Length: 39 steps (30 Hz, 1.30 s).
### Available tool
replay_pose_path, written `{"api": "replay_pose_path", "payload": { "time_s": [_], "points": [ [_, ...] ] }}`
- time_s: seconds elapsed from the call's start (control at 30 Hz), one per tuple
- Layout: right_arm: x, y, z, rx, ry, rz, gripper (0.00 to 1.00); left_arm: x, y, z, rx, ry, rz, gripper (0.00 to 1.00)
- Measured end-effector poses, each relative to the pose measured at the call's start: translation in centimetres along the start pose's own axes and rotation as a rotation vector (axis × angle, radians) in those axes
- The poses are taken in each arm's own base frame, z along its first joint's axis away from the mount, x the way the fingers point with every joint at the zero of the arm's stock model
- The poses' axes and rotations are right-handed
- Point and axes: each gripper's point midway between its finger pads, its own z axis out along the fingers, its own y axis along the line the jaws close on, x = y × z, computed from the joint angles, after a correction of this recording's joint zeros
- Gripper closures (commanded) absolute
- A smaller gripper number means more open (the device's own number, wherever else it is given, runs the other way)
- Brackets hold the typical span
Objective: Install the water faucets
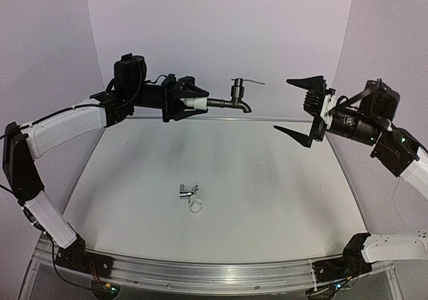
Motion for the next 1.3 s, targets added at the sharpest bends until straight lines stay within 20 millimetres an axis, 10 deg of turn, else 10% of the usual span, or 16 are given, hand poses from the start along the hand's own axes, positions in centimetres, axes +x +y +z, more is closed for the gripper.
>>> {"api": "replay_pose_path", "payload": {
  "time_s": [0.5, 1.3],
  "points": [
    [1.1, 3.1, 2.0, -0.056, -0.099, -0.617, 0.02, 2.1, -0.5, 0.1, 0.031, 0.149, -0.160, 1.00],
    [1.0, 4.7, 7.7, -0.007, -0.225, -0.868, 0.31, 2.3, 1.6, 1.9, 0.018, 0.204, -0.263, 1.00]
  ]
}}
